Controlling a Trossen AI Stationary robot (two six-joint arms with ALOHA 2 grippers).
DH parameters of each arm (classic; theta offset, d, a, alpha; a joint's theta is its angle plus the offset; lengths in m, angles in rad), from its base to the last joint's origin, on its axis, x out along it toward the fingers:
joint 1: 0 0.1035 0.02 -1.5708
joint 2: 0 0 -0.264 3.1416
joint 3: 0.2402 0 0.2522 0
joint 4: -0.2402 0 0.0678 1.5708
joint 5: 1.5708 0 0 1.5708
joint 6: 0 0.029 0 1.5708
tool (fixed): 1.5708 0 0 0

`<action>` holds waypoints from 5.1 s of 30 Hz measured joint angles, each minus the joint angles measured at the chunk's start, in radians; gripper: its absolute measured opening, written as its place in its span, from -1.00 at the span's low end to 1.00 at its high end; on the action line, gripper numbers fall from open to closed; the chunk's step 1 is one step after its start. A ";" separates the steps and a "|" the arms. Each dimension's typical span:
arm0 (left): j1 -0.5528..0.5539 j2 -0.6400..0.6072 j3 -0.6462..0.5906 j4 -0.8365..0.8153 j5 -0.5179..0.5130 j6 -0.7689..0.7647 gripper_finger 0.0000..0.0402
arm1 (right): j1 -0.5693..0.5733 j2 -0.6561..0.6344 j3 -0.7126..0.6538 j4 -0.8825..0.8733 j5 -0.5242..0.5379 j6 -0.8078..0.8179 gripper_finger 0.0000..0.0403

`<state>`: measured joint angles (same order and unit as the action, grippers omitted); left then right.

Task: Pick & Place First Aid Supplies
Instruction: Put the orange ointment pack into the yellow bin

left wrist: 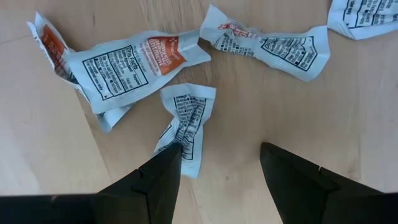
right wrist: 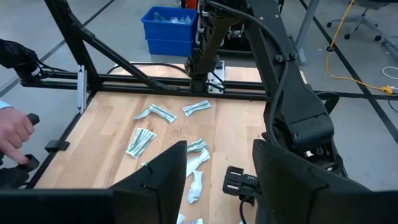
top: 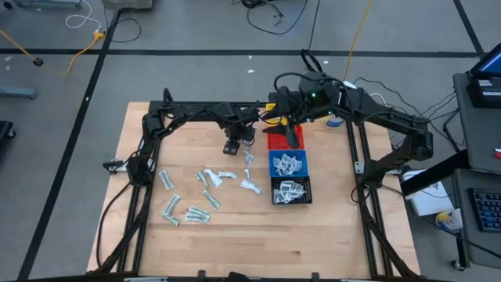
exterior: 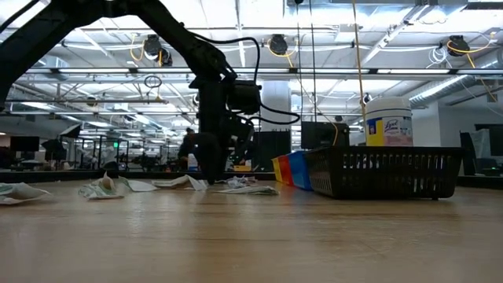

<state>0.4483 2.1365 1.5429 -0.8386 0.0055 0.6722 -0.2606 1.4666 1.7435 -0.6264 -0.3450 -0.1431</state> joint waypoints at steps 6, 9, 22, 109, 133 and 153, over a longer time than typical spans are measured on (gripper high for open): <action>-0.003 -0.009 -0.002 0.006 -0.007 0.002 -0.02 | 0.008 0.000 0.000 0.001 0.000 -0.005 -0.15; -0.003 -0.011 -0.002 0.006 0.000 0.020 -0.15 | 0.008 0.000 0.000 0.001 0.001 -0.007 -0.15; -0.011 0.011 0.002 -0.030 0.082 -0.039 -0.97 | 0.008 0.000 -0.038 0.017 0.002 -0.030 -0.15; -0.254 -0.793 -0.441 0.969 0.166 -0.907 -0.51 | 0.025 -0.054 -0.210 0.417 0.081 0.082 -0.99; -0.236 -0.797 -0.438 0.918 0.337 -0.969 -0.17 | -0.134 -0.061 -0.207 -0.070 -0.027 0.039 -1.00; -0.236 -0.797 -0.438 0.934 0.336 -0.968 -0.17 | -0.194 0.155 -0.203 -0.356 0.110 -0.234 -1.00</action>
<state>0.2127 1.3392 1.1049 0.0958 0.3416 -0.2955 -0.4543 1.6213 1.5400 -0.9820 -0.2353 -0.3772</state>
